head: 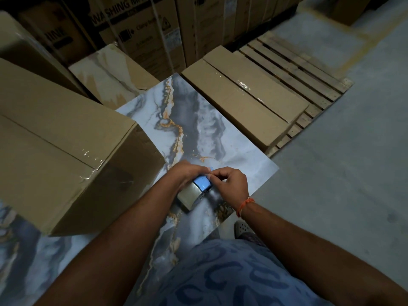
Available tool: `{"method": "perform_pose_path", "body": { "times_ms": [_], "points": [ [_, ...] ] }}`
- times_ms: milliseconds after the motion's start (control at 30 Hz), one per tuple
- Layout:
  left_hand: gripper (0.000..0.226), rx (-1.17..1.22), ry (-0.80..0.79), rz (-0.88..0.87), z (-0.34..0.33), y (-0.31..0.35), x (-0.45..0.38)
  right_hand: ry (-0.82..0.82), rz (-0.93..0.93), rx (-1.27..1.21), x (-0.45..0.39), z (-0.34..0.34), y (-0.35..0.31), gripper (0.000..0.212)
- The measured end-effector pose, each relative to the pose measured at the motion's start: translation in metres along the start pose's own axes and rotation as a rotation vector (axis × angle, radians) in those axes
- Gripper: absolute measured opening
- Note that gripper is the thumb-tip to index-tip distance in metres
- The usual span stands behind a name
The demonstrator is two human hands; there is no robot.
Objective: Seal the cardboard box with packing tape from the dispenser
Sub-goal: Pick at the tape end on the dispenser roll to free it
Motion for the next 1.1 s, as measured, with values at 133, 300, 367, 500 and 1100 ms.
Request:
{"method": "perform_pose_path", "body": {
  "times_ms": [133,300,367,500,1100],
  "points": [
    [0.027,-0.085,0.088,0.016,0.009,0.0,0.0,-0.057,0.038,-0.017,0.0,-0.001,-0.003,0.013],
    [0.055,-0.164,0.113,0.029,0.005,-0.001,0.004,-0.137,0.039,-0.014,0.001,0.008,-0.001,0.025],
    [0.054,-0.271,0.145,0.017,0.002,0.005,0.008,-0.176,0.021,-0.044,0.003,0.012,0.002,0.02],
    [0.038,-0.492,0.211,-0.01,-0.01,0.018,0.021,-0.21,0.019,-0.079,0.01,0.019,0.011,0.016],
    [0.029,-0.951,0.572,-0.378,-0.061,0.019,0.041,-0.13,-0.076,-0.163,0.0,0.067,0.049,0.018]
  ]
}}
Point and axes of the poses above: each hand's wrist, its own x-axis away from the middle knuckle, its own z-axis out of the back of the hand, y = z × x, the point moved 9 cm from there along -x, towards the middle knuckle, and after that the axes turned 12 degrees about -y, right-handed, at the moved point
